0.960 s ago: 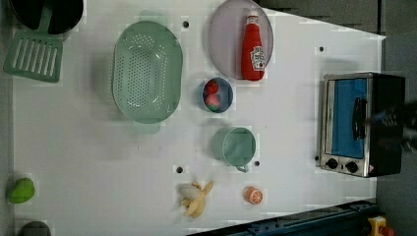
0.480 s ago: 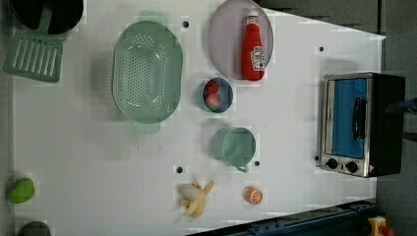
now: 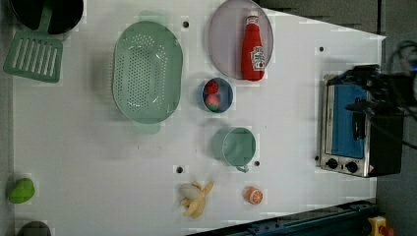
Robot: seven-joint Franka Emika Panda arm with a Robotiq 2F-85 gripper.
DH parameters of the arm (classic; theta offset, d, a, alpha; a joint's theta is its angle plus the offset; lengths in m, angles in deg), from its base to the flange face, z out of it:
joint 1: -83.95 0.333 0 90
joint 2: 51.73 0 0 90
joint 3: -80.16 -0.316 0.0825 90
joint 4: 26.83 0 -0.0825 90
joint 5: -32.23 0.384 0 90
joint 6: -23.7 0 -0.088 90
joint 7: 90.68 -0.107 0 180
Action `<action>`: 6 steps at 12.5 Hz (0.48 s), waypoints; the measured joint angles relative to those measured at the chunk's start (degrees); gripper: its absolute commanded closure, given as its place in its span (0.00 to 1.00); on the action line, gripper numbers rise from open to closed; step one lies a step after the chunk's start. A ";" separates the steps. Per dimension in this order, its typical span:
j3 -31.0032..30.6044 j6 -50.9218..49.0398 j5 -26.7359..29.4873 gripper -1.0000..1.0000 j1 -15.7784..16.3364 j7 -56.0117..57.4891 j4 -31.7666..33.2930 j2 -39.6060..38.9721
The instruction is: Pick ketchup from plate and place it on table.
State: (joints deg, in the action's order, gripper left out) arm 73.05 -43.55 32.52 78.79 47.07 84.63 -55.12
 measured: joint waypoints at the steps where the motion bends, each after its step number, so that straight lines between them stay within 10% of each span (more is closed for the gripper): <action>1: -0.37 2.64 0.27 0.00 0.01 0.00 0.00 -2.82; 6: -0.81 15.19 0.46 0.00 0.47 4.65 0.11 -14.81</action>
State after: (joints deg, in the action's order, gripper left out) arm 72.24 -28.36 32.98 79.25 51.72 84.74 -69.93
